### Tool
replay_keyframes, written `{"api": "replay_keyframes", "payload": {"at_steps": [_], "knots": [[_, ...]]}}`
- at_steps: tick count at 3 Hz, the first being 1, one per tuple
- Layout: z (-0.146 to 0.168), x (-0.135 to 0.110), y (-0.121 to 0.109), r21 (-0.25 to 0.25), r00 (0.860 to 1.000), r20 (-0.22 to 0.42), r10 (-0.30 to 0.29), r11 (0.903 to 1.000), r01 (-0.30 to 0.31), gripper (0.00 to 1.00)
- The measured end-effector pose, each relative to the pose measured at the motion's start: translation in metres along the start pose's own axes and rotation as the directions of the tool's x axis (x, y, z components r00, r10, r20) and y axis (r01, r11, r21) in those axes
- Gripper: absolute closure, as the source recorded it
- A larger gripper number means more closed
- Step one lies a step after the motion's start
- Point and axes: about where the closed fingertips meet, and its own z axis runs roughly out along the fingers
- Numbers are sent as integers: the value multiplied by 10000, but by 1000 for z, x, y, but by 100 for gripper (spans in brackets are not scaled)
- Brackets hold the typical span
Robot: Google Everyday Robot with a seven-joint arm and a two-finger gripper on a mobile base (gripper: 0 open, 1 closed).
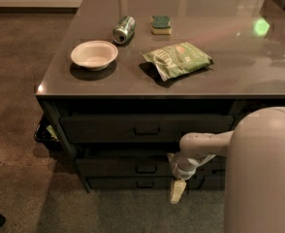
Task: Open middle drawer
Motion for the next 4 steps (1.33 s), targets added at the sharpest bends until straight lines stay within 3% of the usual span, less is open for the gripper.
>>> {"api": "replay_keyframes", "payload": {"at_steps": [4], "knots": [[-5, -2, 18, -355, 9998, 47, 176, 9992, -174, 0]]}}
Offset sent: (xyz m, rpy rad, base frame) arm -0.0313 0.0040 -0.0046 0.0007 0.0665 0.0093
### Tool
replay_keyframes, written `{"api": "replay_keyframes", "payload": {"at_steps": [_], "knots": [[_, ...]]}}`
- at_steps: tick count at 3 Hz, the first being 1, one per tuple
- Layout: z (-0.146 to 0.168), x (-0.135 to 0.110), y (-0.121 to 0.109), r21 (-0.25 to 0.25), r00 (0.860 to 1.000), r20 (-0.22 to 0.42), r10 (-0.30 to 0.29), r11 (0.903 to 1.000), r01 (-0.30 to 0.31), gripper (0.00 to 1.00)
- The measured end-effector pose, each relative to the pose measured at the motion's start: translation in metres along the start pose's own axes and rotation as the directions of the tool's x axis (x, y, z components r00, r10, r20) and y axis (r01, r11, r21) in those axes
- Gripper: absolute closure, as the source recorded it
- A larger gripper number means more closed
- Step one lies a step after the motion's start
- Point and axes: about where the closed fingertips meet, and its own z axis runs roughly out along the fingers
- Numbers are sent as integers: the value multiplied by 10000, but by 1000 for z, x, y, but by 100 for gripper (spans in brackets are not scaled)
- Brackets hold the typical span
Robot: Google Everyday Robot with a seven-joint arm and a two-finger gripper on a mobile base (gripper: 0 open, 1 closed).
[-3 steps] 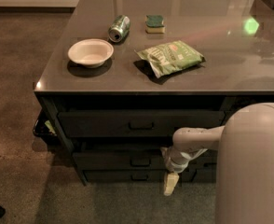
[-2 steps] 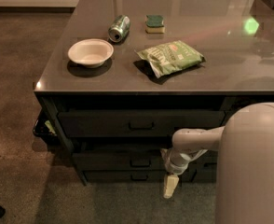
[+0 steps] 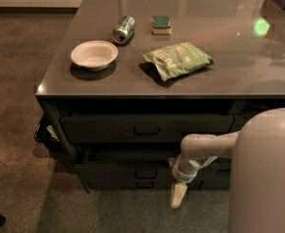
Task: Open middle drawer
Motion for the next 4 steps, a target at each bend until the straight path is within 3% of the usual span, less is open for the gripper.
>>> {"api": "replay_keyframes", "payload": {"at_steps": [1, 3, 4], "knots": [[0, 0, 0, -1, 10000, 0, 0, 10000, 0, 0], [-3, -3, 27, -458, 9993, -45, 365, 9983, -366, 0], [-19, -8, 54, -823, 9940, -31, 1095, 9906, -1094, 0]]}}
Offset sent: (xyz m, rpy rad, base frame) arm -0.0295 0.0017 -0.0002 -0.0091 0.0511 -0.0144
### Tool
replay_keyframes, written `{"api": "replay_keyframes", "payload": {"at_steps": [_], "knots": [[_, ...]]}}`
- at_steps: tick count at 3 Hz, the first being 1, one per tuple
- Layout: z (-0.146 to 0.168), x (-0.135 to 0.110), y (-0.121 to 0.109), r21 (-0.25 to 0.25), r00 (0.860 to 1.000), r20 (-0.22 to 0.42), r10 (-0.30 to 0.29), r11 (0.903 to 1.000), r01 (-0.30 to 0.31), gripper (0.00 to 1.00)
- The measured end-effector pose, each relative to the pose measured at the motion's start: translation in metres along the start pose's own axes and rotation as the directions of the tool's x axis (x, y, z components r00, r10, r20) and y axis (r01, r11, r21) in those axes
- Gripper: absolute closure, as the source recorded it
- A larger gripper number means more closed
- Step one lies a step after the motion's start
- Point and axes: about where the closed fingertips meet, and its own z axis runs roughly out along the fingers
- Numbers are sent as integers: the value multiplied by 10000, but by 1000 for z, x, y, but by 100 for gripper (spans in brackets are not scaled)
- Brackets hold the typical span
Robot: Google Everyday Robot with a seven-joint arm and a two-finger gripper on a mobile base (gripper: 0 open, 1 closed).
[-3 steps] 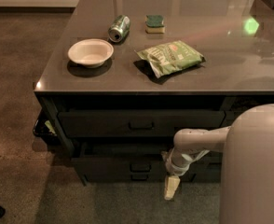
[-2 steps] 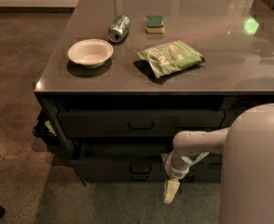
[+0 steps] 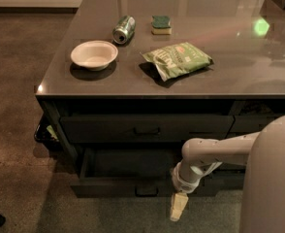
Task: Open middle drawer
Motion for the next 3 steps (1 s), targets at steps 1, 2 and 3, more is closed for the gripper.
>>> {"api": "replay_keyframes", "payload": {"at_steps": [1, 2, 3], "knots": [[0, 0, 0, -2, 10000, 0, 0, 10000, 0, 0], [12, 4, 14, -636, 9999, 116, 97, 9979, -89, 0], [13, 7, 30, -1131, 9995, 202, 239, 9934, -215, 0]]}}
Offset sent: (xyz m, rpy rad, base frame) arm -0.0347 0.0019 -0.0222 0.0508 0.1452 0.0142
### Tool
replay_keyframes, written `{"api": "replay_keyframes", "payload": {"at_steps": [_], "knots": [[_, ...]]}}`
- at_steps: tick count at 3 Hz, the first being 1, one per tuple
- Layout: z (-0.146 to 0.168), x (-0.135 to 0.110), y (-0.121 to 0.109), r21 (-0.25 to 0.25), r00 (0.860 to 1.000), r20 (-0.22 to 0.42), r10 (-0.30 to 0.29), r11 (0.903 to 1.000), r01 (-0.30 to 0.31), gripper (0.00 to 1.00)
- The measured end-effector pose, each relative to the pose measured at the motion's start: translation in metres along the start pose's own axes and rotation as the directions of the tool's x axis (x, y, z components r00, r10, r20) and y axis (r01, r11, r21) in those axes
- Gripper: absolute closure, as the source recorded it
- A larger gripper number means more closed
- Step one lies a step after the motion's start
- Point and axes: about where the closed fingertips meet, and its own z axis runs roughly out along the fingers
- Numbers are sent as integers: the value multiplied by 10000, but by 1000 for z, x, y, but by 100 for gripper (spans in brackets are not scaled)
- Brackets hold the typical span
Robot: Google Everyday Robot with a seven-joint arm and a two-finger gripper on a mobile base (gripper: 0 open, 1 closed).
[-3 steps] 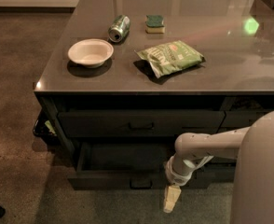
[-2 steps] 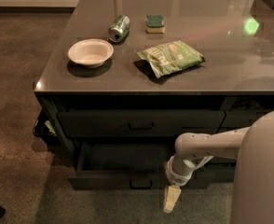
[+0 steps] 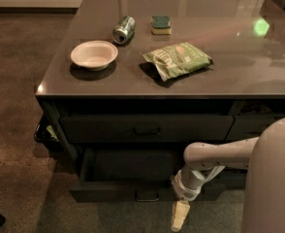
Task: Open middle drawer
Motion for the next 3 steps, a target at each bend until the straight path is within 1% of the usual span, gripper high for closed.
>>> {"api": "replay_keyframes", "payload": {"at_steps": [1, 2, 3], "knots": [[-1, 0, 0, -1, 10000, 0, 1, 10000, -1, 0], [-9, 5, 49, -582, 9989, 28, 470, 9972, -468, 0], [-9, 5, 49, -583, 9989, 28, 470, 9972, -467, 0]]}}
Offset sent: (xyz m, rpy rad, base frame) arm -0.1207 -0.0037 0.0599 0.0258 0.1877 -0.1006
